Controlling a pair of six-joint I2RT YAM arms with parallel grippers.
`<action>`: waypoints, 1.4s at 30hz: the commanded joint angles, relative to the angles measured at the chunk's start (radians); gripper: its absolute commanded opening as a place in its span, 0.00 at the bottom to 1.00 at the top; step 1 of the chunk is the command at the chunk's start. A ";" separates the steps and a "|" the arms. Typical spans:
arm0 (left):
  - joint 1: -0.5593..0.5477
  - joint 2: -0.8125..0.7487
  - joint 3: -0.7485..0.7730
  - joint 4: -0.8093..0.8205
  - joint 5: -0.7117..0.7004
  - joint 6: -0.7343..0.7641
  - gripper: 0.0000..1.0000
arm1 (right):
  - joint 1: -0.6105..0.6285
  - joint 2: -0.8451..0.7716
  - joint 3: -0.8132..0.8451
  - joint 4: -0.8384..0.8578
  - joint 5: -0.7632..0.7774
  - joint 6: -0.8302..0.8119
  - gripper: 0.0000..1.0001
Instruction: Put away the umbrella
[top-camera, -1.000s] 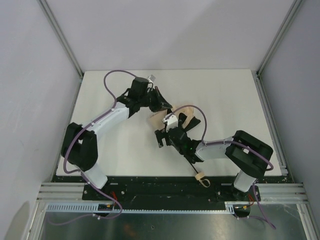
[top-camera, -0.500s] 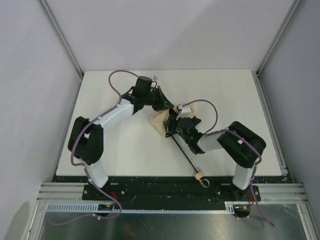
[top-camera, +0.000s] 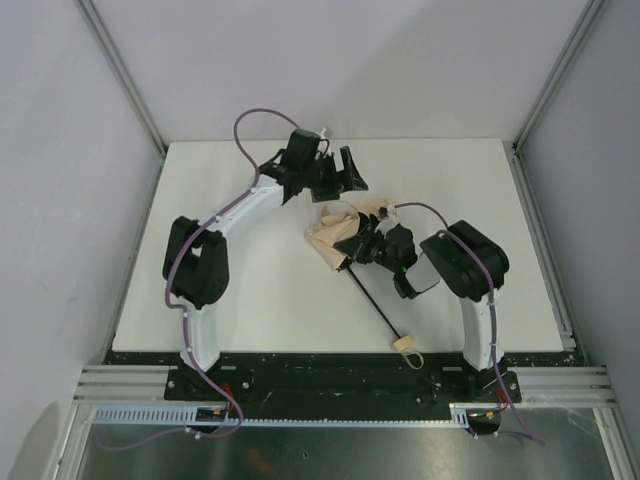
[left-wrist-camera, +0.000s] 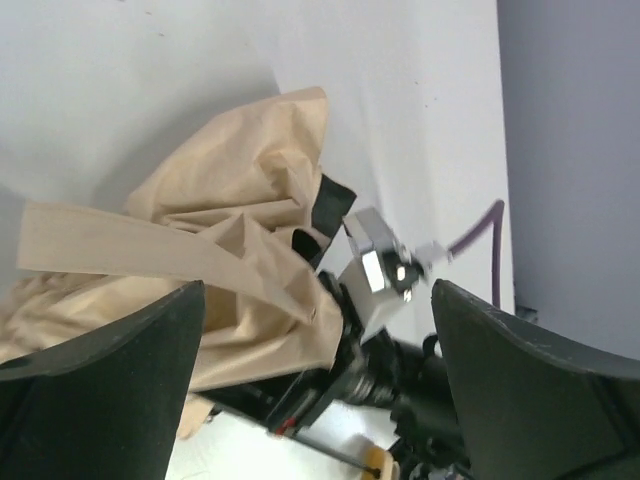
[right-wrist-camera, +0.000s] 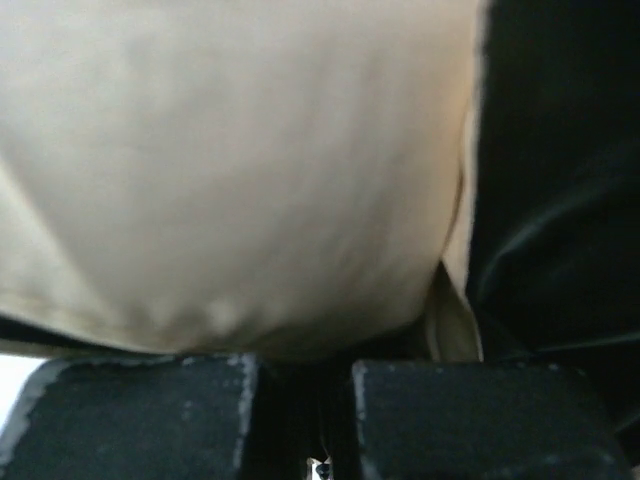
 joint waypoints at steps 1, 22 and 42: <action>0.003 -0.171 0.007 -0.091 -0.183 0.151 0.99 | -0.082 0.157 -0.051 0.010 -0.269 0.216 0.00; 0.072 -0.483 -0.994 0.722 0.014 -0.550 0.99 | -0.188 0.241 0.040 -0.028 -0.438 0.419 0.00; -0.026 -0.090 -0.942 0.905 -0.445 -0.706 0.63 | -0.238 0.251 0.149 -0.138 -0.508 0.381 0.00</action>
